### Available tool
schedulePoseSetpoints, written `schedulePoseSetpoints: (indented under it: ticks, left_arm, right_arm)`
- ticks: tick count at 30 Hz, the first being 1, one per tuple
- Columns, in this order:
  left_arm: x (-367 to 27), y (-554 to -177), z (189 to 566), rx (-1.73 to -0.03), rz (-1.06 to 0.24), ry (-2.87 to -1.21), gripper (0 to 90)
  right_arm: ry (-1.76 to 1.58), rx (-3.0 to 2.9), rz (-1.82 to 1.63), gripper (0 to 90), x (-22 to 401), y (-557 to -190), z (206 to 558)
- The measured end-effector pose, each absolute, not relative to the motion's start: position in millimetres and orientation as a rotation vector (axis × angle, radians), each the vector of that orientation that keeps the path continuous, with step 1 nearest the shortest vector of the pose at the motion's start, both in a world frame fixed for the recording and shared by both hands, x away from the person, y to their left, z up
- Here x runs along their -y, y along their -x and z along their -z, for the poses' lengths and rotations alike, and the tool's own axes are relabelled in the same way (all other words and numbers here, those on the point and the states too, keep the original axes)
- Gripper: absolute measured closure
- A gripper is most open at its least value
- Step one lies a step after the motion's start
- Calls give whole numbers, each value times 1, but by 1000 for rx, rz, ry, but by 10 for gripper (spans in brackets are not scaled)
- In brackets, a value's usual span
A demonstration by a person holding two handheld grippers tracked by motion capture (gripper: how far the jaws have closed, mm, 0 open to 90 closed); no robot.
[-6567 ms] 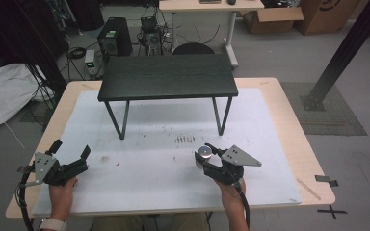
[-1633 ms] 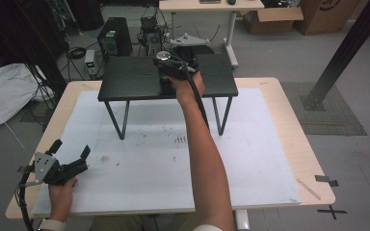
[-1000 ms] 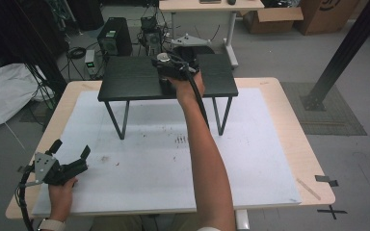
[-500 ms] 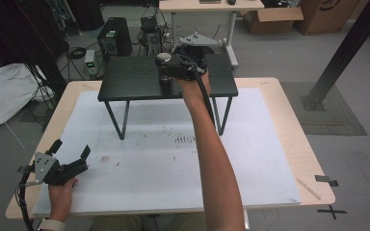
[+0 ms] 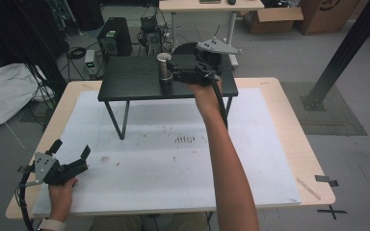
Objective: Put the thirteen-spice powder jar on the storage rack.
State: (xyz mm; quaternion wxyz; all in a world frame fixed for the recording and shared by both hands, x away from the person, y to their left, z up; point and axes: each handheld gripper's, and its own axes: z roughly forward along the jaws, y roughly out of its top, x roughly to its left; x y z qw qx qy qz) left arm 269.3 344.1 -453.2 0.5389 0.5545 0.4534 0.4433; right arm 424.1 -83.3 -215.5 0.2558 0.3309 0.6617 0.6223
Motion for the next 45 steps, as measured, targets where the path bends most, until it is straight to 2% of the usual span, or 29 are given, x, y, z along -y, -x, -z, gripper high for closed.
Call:
schedulePoseSetpoints:
  ticks: [24,45]
  left_arm:
    - [-344,-269,453,-1078,-1055,-1320,10]
    - [-344,-269,453,-1079,-1054,-1320,10]
  right_arm:
    - [-836,-1777,-1700,1,123,-365,226]
    - [-842,-1726,-1700,0,156,-322,253]
